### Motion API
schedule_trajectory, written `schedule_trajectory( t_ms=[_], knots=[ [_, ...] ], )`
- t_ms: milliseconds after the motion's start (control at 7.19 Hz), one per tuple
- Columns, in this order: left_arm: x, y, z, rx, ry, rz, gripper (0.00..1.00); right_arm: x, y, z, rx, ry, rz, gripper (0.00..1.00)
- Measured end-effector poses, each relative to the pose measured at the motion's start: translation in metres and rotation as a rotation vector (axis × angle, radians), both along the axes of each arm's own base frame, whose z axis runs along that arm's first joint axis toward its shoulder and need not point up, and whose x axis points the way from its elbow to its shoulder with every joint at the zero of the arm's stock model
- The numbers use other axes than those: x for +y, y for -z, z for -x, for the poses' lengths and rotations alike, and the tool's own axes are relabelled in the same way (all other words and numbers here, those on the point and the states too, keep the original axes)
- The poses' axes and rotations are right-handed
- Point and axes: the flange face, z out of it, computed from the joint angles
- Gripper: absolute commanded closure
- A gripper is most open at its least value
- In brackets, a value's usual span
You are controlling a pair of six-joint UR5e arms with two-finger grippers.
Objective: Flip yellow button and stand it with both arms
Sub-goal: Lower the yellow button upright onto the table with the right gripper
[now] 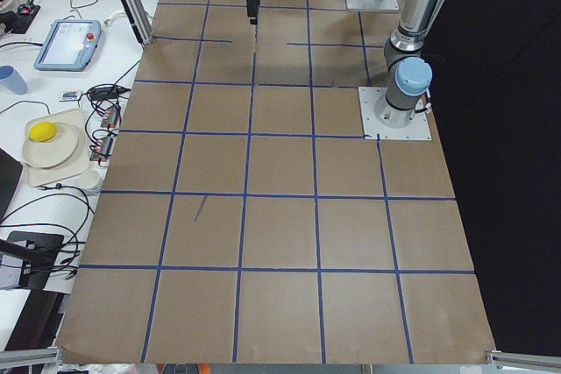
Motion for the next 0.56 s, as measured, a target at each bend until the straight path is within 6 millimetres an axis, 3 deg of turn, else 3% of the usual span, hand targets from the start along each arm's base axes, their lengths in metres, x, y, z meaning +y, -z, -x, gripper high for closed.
schedule_trajectory(
  t_ms=[556],
  knots=[
    [0.000, 0.001, 0.000, 0.003, 0.004, -0.001, 0.01, 0.031, 0.019, 0.007, -0.073, 0.040, 0.065, 0.92]
  ],
)
